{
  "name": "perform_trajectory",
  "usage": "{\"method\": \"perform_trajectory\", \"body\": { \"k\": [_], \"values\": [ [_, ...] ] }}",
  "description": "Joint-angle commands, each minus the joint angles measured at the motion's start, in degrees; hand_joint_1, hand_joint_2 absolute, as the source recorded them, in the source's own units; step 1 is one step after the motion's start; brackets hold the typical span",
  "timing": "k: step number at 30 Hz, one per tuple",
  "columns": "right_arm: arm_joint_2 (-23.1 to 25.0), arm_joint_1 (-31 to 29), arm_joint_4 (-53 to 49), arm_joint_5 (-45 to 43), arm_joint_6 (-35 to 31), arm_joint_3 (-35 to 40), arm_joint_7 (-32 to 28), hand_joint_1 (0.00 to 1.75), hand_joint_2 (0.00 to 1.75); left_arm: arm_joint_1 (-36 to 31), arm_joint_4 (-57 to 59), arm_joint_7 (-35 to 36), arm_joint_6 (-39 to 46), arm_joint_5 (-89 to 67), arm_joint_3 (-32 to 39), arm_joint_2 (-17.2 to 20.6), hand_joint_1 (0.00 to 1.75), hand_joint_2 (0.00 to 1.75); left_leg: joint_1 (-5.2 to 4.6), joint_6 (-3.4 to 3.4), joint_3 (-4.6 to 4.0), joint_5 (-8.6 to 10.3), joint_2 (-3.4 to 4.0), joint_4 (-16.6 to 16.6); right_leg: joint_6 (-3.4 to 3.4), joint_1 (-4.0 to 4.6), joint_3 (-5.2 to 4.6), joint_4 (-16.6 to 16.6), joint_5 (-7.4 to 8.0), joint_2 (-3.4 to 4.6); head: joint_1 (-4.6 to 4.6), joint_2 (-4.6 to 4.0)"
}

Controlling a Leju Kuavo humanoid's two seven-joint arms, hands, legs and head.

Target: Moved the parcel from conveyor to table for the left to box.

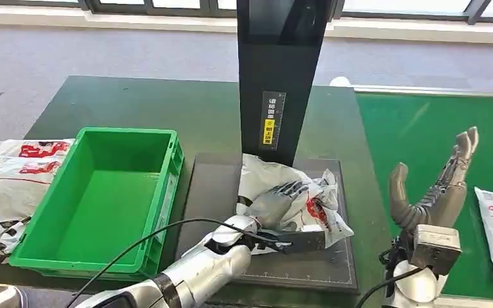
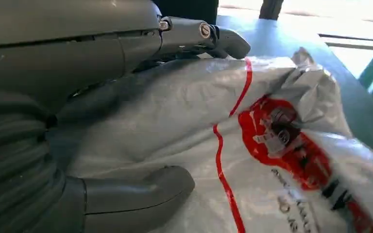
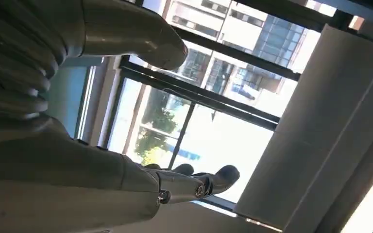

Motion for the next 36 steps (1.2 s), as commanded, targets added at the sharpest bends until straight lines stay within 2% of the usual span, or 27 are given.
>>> {"method": "perform_trajectory", "body": {
  "k": [1,5,6,7,8,12,25,28,29,30,31,33,35,36],
  "values": [
    [1.3,-0.4,1.0,-0.2,-0.3,-3.8,0.1,0.0,1.75,-3.6,5.6,1.5,-1.1,-0.9,-8.7,0.9,0.0,1.75,0.01,-0.03,0.1,0.02,0.01,-0.1,-0.07,0.02,0.11,-0.1,0.02,-0.05,0.0,0.0],
    [1.3,-0.2,0.9,-0.2,-0.6,-3.7,0.1,0.0,1.75,-4.1,6.1,3.5,-2.0,-1.9,-11.6,0.9,0.0,1.75,0.01,-0.03,0.14,0.03,0.03,-0.1,-0.08,0.03,0.16,-0.2,0.03,-0.05,0.0,-0.02],
    [1.2,-0.2,0.9,-0.2,-0.7,-3.7,0.1,0.0,1.75,-4.2,6.2,4.1,-2.4,-2.2,-12.6,0.9,0.09,1.75,0.01,-0.04,0.17,0.05,0.04,-0.2,-0.1,0.03,0.2,-0.2,0.05,-0.06,0.0,0.0],
    [1.2,0.0,0.8,-0.3,-1.1,-3.6,0.1,0.0,1.75,-4.3,6.5,5.1,-2.2,-2.9,-14.1,0.9,1.57,1.75,0.02,-0.03,0.1,0.01,0.0,-0.1,-0.07,0.03,0.14,-0.1,0.01,-0.06,0.0,0.0],
    [1.1,0.2,0.8,-0.3,-1.3,-3.5,0.1,0.0,1.75,-4.4,6.8,5.4,-2.8,-3.1,-14.7,0.9,1.75,1.75,0.02,-0.03,0.13,0.02,0.0,-0.1,-0.08,0.03,0.17,-0.2,0.02,-0.08,0.0,0.0],
    [0.6,0.8,1.0,-0.5,-1.7,-2.7,0.1,0.0,1.75,-4.2,7.5,6.3,-3.6,-4.5,-17.0,0.9,1.75,1.75,0.01,-0.04,0.19,0.03,0.04,-0.2,-0.09,0.03,0.23,-0.2,0.03,-0.04,0.0,-0.02],
    [0.3,1.5,1.2,0.0,-3.2,-1.0,0.1,0.0,1.75,-4.4,8.1,6.4,-2.6,-4.9,-17.4,0.9,1.75,1.75,0.01,-0.02,0.21,0.01,0.11,-0.1,-0.05,0.03,0.24,-0.1,0.04,0.05,0.0,-0.02],
    [0.6,1.8,0.7,0.2,-3.0,-1.3,0.1,0.0,1.75,-4.4,8.0,6.9,1.9,-6.2,-16.6,0.9,1.75,1.75,0.01,-0.03,0.24,0.01,0.08,-0.1,-0.06,0.02,0.27,-0.1,0.03,0.02,0.0,-0.02],
    [0.9,2.1,0.2,0.3,-2.9,-1.5,0.1,0.0,1.75,-4.5,7.9,7.6,5.8,-7.2,-15.8,0.9,1.75,1.75,0.01,-0.03,0.3,0.03,0.11,-0.2,-0.09,0.03,0.32,-0.2,0.06,0.03,0.0,0.0],
    [1.5,2.7,-0.8,0.3,-2.7,-2.0,0.1,0.0,1.75,-4.3,7.3,8.9,15.7,-8.9,-13.1,0.9,1.75,1.75,0.0,-0.04,0.34,0.05,0.13,-0.2,-0.1,0.02,0.35,-0.2,0.07,0.03,0.0,-0.02],
    [1.5,2.8,-1.0,0.3,-2.7,-2.0,0.1,0.0,1.75,-4.6,7.4,8.9,15.5,-8.9,-12.9,0.9,1.75,1.75,0.01,-0.03,0.25,0.0,0.07,-0.1,-0.06,0.03,0.27,-0.1,0.01,0.0,0.0,-0.02],
    [2.7,3.5,-2.5,0.6,-1.8,-2.7,0.1,0.0,1.75,-4.1,5.7,9.3,27.1,-12.8,-5.3,0.9,1.75,1.75,0.01,-0.05,0.28,0.05,0.07,-0.2,-0.11,0.03,0.31,-0.2,0.06,-0.03,0.0,0.0],
    [2.9,3.1,-2.4,0.9,-1.5,-2.5,0.1,0.0,1.75,-3.0,1.2,9.4,32.2,-18.2,2.7,2.2,1.75,1.75,0.0,-0.05,0.17,0.01,0.08,-0.1,-0.09,0.02,0.17,-0.1,0.01,0.0,0.0,0.0],
    [2.8,2.8,-2.2,0.9,-1.6,-2.3,0.1,0.0,1.75,-1.7,-2.7,9.3,32.2,-21.6,7.0,3.0,1.75,1.75,-0.01,-0.04,0.16,0.0,0.11,-0.1,-0.07,0.01,0.15,0.0,0.01,0.06,0.0,-0.02]
  ]
}}
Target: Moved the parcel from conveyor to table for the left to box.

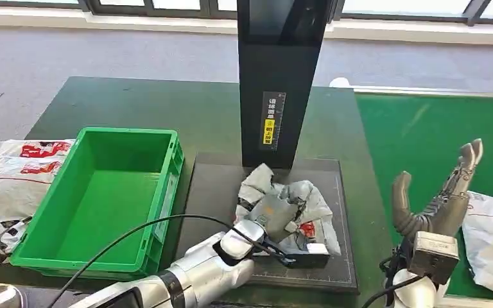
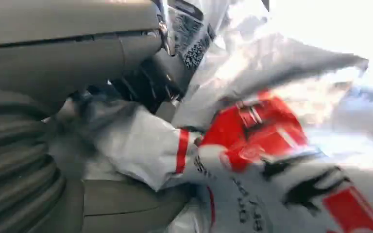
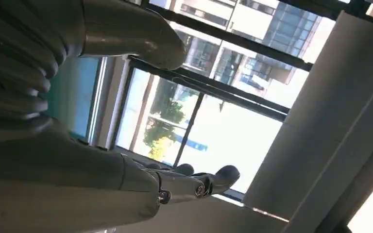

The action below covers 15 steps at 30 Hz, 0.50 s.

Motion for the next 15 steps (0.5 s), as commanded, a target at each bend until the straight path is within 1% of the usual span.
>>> {"method": "perform_trajectory", "body": {
  "k": [1,2,3,4,6,7,10,11,12,15],
  "values": [
    [2.4,-0.5,-0.7,0.6,1.0,-2.1,0.2,0.0,1.75,3.0,-11.2,0.0,18.2,-16.0,24.9,3.3,1.75,1.75,-0.02,-0.06,0.05,-0.01,0.2,-0.1,-0.1,-0.01,-0.03,-0.1,0.02,0.13,0.0,0.0],
    [2.3,-0.7,-0.5,0.6,0.9,-1.9,0.3,0.0,1.75,4.7,-15.5,-1.5,18.2,-19.4,30.4,3.4,1.75,1.75,0.0,-0.04,0.01,-0.02,0.2,-0.1,-0.06,0.01,-0.04,0.0,0.03,0.15,0.0,0.0],
    [2.4,-0.9,-0.5,0.6,0.9,-1.9,0.4,0.0,1.75,5.7,-18.1,-3.2,18.2,-20.8,34.4,3.1,1.75,1.75,-0.01,-0.05,0.05,-0.02,0.26,-0.1,-0.08,0.01,-0.03,-0.1,0.04,0.2,0.0,-0.02],
    [2.3,-1.0,-0.4,0.6,1.0,-1.8,0.5,0.0,1.75,6.4,-20.6,-3.8,18.2,-21.6,36.6,3.2,1.75,1.75,-0.02,-0.03,-0.03,-0.01,0.2,0.0,-0.06,0.0,-0.09,0.0,0.03,0.15,0.0,-0.02],
    [2.2,-1.2,-0.4,0.8,1.1,-1.8,0.7,0.0,1.75,8.2,-25.8,-6.5,18.2,-22.3,42.2,2.7,1.75,1.75,0.0,-0.05,0.04,-0.01,0.3,-0.1,-0.1,0.02,-0.04,-0.1,0.05,0.22,0.0,-0.02],
    [2.2,-1.1,-0.4,0.9,1.1,-1.9,0.8,0.0,1.75,8.2,-25.7,-6.9,18.2,-22.2,42.5,2.8,1.75,1.75,0.0,-0.04,-0.07,-0.02,0.23,0.0,-0.07,0.02,-0.14,0.0,0.03,0.17,0.0,-0.02],
    [2.2,-0.8,-0.7,1.0,1.2,-2.0,0.9,0.0,1.75,10.3,-31.5,-8.0,18.2,-22.7,45.6,2.5,1.75,1.75,0.0,-0.05,0.05,0.0,0.32,-0.1,-0.1,0.02,-0.07,-0.1,0.06,0.24,0.0,-0.02],
    [2.2,-0.5,-1.1,1.0,1.3,-2.2,1.0,0.0,1.75,11.3,-34.4,-8.2,18.2,-23.4,47.1,2.4,1.75,1.75,0.01,-0.03,-0.02,-0.01,0.23,-0.1,-0.06,0.02,-0.1,0.0,0.03,0.18,0.0,-0.02],
    [2.2,-0.2,-1.4,1.1,1.3,-2.3,1.1,0.0,1.75,11.9,-36.3,-8.4,18.2,-23.6,48.2,2.3,1.75,1.75,0.0,-0.06,0.13,0.04,0.37,-0.3,-0.13,0.03,0.0,-0.2,0.11,0.26,0.0,-0.02],
    [2.1,0.5,-2.0,1.1,1.5,-2.5,1.2,0.0,1.75,13.1,-39.9,-8.3,18.2,-24.2,51.1,2.3,1.75,1.75,0.02,-0.03,-0.01,-0.02,0.21,-0.1,-0.07,0.03,-0.07,-0.1,0.02,0.14,0.0,0.0]
  ]
}}
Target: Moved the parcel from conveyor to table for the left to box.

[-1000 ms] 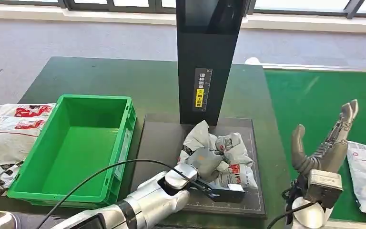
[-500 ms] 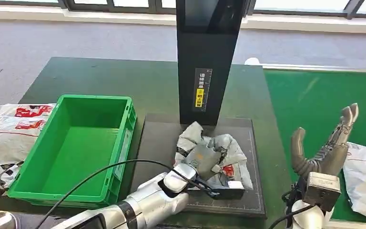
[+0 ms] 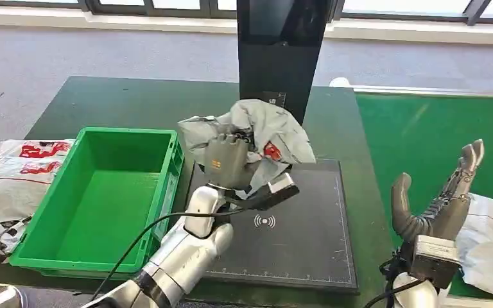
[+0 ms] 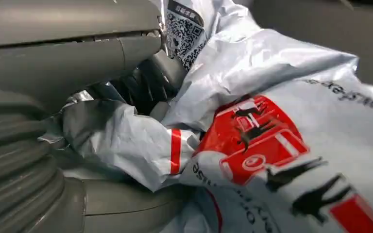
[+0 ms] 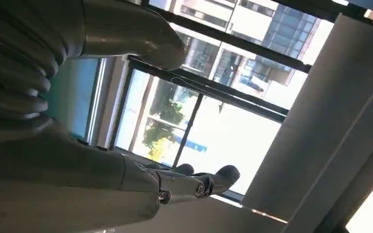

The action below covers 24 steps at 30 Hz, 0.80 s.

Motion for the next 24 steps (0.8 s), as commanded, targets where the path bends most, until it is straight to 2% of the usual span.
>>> {"method": "perform_trajectory", "body": {
  "k": [1,3,7,10,14,17,24],
  "values": [
    [1.1,-0.1,-0.3,0.0,0.5,-2.5,0.5,0.0,1.75,4.4,-15.3,-0.8,-0.2,-1.9,15.2,1.0,1.75,1.75,-0.01,-0.04,0.1,-0.03,0.24,-0.1,-0.08,0.01,0.03,-0.1,0.03,0.16,0.0,0.02],
    [1.2,0.2,-0.6,0.0,0.6,-2.6,0.5,0.0,1.75,5.0,-17.2,-1.7,-0.2,-1.0,17.2,0.9,1.75,1.75,0.0,-0.03,0.08,-0.03,0.18,-0.1,-0.06,0.01,0.05,-0.1,0.02,0.12,0.0,0.02],
    [1.3,1.6,-2.1,0.1,0.8,-2.9,0.8,0.0,1.75,6.9,-23.2,-2.9,-0.2,1.1,26.5,-0.3,1.75,1.75,0.02,-0.04,0.07,-0.03,0.2,-0.1,-0.08,0.03,0.03,-0.1,0.02,0.14,0.0,0.02],
    [1.3,2.0,-2.7,0.1,1.0,-3.0,0.9,0.0,1.75,7.2,-23.2,-4.0,-0.2,2.1,27.1,0.2,1.75,1.75,0.02,-0.06,0.09,-0.03,0.23,-0.1,-0.09,0.04,0.04,-0.1,0.03,0.16,0.0,0.02],
    [1.6,2.8,-3.6,0.3,1.7,-3.5,1.2,0.0,1.75,8.5,-25.5,-3.1,-0.2,2.3,31.0,-0.3,1.75,1.75,0.02,-0.04,0.06,-0.02,0.06,-0.1,-0.06,0.02,0.04,-0.1,-0.01,0.01,0.0,0.0],
    [1.7,3.4,-4.2,0.5,2.5,-3.9,1.3,0.0,1.75,9.6,-26.1,-2.2,-0.2,1.9,33.4,-0.3,1.75,1.75,0.01,-0.04,0.18,-0.03,0.21,-0.2,-0.08,0.02,0.13,-0.2,0.02,0.12,0.0,0.0],
    [1.7,3.6,-4.6,0.6,3.3,-4.1,1.5,0.0,1.75,9.8,-24.7,-0.8,-0.2,1.1,34.6,-0.3,1.75,1.75,0.0,-0.04,0.25,0.01,0.14,-0.3,-0.11,0.02,0.24,-0.3,0.03,0.04,0.0,0.02]
  ]
}}
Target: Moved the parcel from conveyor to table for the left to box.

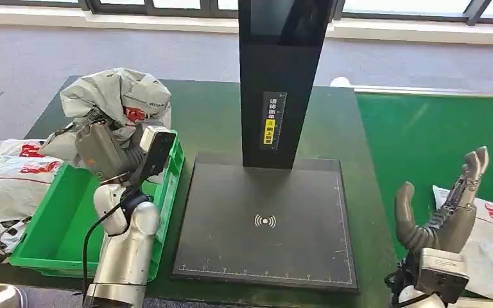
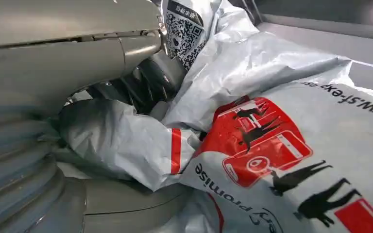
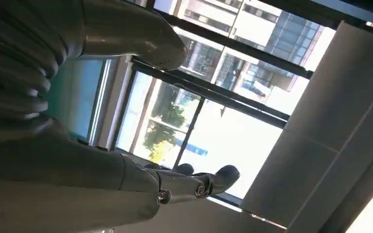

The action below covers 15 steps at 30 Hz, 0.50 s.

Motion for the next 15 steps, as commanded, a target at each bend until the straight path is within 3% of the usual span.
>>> {"method": "perform_trajectory", "body": {
  "k": [1,2,3,9,15],
  "values": [
    [1.6,-0.2,0.2,0.1,1.1,-4.1,0.3,0.0,1.75,1.1,1.2,1.7,-0.2,-0.7,6.1,-0.6,1.75,1.75,-0.01,-0.02,0.15,0.0,0.08,-0.1,-0.05,0.01,0.15,-0.1,0.01,0.02,0.0,0.0],
    [1.5,-0.1,0.2,0.2,1.3,-4.2,0.4,0.0,1.75,1.2,1.6,2.4,-0.2,-1.5,6.4,-0.6,1.75,1.75,-0.01,-0.02,0.2,0.0,0.09,-0.2,-0.07,0.01,0.2,-0.2,0.02,0.02,0.0,0.0],
    [1.5,-0.1,0.3,0.2,1.4,-4.1,0.5,0.0,1.75,1.3,1.0,2.7,-0.2,-1.8,6.7,-0.6,0.0,1.75,-0.01,-0.03,0.22,0.01,0.13,-0.2,-0.08,0.0,0.19,-0.2,0.03,0.04,0.0,0.0],
    [1.0,-0.8,1.8,1.0,2.1,-3.5,0.6,0.0,1.75,1.2,4.3,8.4,-0.2,-3.6,6.5,0.7,0.0,1.75,-0.01,-0.04,0.29,0.06,0.09,-0.3,-0.1,0.01,0.27,-0.3,0.06,-0.02,0.0,0.0],
    [0.9,-0.9,2.1,1.3,2.1,-3.3,0.7,0.0,1.75,1.4,4.4,9.6,-0.2,-3.4,6.1,1.1,0.0,1.75,0.01,-0.02,0.18,0.01,0.11,-0.2,-0.07,0.03,0.18,-0.2,0.04,0.03,0.0,-0.02]
  ]
}}
